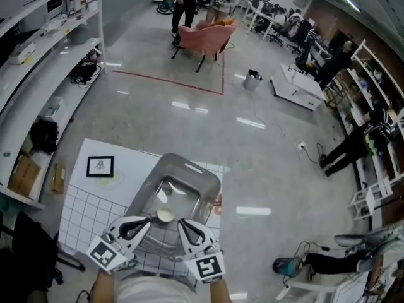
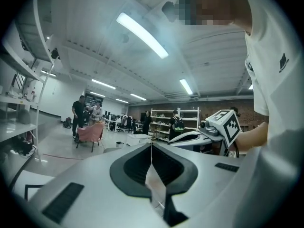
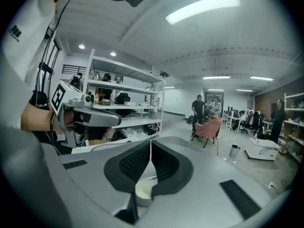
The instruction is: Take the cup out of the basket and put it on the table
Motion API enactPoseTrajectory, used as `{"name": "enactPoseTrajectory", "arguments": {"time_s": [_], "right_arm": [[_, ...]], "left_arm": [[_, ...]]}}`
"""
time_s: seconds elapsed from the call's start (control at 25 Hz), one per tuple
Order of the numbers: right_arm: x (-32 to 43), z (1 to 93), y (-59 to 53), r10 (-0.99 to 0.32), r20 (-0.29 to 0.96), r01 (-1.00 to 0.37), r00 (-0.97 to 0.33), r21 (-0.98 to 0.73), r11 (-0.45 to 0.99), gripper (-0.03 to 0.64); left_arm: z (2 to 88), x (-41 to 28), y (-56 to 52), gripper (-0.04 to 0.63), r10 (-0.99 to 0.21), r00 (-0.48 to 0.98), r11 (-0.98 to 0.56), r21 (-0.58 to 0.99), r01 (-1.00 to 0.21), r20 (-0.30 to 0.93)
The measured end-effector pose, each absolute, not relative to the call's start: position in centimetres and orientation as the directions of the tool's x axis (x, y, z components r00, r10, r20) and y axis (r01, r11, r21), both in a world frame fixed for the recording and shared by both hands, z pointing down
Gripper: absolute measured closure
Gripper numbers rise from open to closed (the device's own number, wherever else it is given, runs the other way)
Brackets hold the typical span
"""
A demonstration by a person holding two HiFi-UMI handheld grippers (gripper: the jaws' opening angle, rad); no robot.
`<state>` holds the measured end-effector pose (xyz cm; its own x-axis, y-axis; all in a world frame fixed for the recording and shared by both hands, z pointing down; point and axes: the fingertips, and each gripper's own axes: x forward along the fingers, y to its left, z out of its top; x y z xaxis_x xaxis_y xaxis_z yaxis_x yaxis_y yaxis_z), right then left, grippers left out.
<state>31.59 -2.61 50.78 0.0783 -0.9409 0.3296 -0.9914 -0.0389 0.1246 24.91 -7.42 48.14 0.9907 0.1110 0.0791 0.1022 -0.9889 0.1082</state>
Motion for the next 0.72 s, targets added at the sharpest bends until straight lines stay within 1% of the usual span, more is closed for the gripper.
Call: {"name": "enactPoseTrajectory", "arguments": {"time_s": [0.16, 0.36, 0.4, 0.52, 0.72], "right_arm": [[31.8, 52.2, -4.3, -0.917, 0.397, -0.991, 0.034, 0.133, 0.02, 0.606], [31.3, 55.0, -6.7, -0.868, 0.495, -0.975, -0.037, 0.173, 0.141, 0.595], [31.2, 55.6, -7.2, -0.855, 0.515, -0.97, -0.056, 0.176, 0.169, 0.581], [30.7, 57.8, -8.3, -0.801, 0.589, -0.947, -0.107, 0.185, 0.263, 0.508], [30.3, 62.0, -9.7, -0.683, 0.715, -0.89, -0.15, 0.202, 0.408, 0.442]], "left_arm": [[48.9, 25.7, -8.0, 0.583, 0.106, 0.988, -0.99, 0.1, 0.095, 0.113], [49.5, 26.1, -8.8, 0.583, 0.101, 0.986, -0.991, 0.098, 0.089, 0.129], [49.5, 26.1, -8.9, 0.583, 0.101, 0.986, -0.991, 0.099, 0.088, 0.129], [49.6, 26.2, -9.1, 0.583, 0.1, 0.986, -0.99, 0.108, 0.086, 0.132], [50.2, 26.1, -9.6, 0.583, 0.095, 0.986, -0.99, 0.12, 0.079, 0.138]]}}
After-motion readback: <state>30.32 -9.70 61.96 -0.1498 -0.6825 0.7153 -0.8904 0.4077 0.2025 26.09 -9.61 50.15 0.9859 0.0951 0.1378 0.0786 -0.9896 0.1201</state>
